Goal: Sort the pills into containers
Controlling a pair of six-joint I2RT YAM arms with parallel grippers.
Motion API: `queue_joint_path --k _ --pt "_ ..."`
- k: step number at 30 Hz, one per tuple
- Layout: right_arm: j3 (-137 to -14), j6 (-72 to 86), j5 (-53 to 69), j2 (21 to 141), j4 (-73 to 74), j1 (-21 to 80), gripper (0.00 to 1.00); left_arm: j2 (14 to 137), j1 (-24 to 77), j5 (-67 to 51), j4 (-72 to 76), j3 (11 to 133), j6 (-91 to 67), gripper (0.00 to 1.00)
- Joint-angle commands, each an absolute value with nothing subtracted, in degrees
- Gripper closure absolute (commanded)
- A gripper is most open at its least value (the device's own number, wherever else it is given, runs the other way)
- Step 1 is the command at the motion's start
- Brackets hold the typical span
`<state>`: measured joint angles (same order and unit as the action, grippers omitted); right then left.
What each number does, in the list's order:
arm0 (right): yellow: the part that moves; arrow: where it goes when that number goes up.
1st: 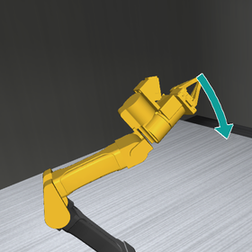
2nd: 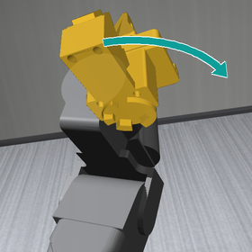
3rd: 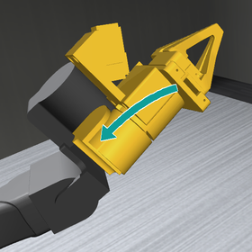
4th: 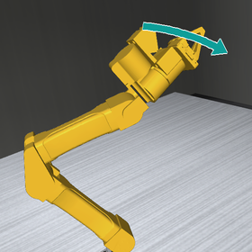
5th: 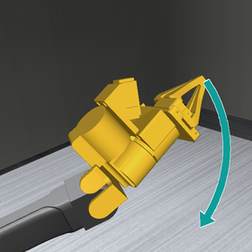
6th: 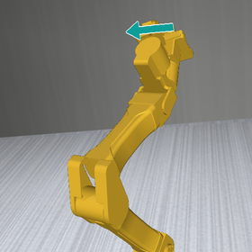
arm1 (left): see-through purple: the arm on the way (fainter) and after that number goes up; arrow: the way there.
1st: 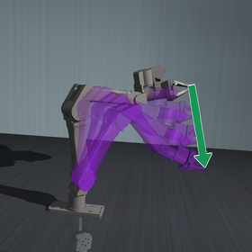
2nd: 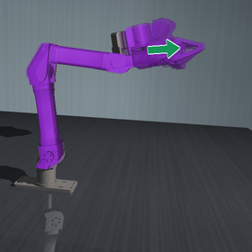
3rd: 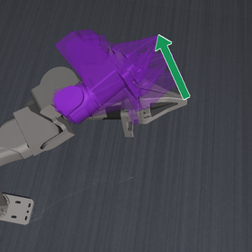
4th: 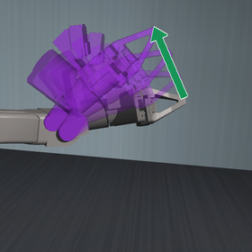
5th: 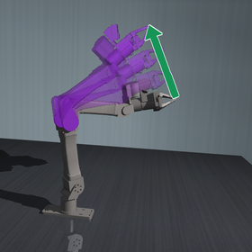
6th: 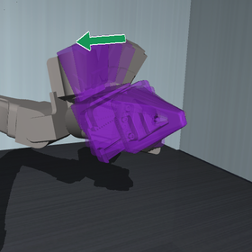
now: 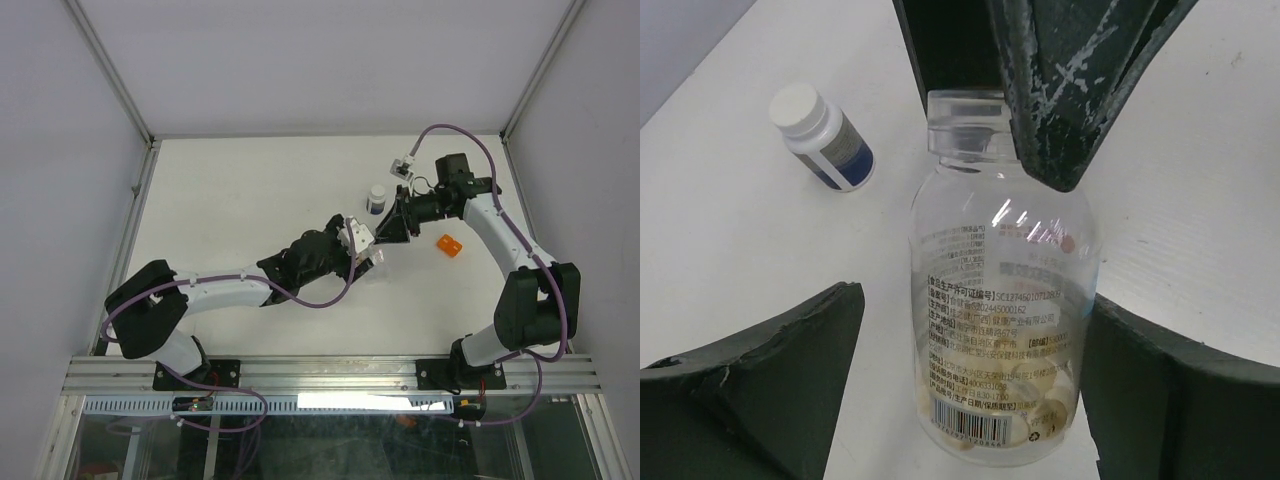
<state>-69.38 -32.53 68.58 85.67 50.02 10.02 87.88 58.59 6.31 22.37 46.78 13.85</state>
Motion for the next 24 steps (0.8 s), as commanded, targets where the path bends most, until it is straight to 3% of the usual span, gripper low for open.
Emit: queue_joint_path --k 1,12,17,21,24 --pt "-70.1 -33.6 70.6 84.9 49.0 10.8 1.00 88.1 59.2 6.6 23.6 50.1 15.4 0.19" --pt "-70.1 -33.7 69.8 85.7 49.0 11.8 1.00 86.6 59.1 2.9 28.2 48.6 12.2 0.24" --pt "-70.1 -33.7 69.7 85.7 49.1 12.0 1.00 86.5 58.6 1.3 28.4 48.6 11.2 0.35" --pt "-70.2 -33.7 70.0 85.8 49.2 12.2 1.00 86.6 57.9 -0.1 28.5 48.3 10.6 0.54" --pt "-70.2 -33.7 70.2 85.9 49.3 12.3 1.00 86.0 57.3 -1.7 28.5 47.9 10.0 0.85"
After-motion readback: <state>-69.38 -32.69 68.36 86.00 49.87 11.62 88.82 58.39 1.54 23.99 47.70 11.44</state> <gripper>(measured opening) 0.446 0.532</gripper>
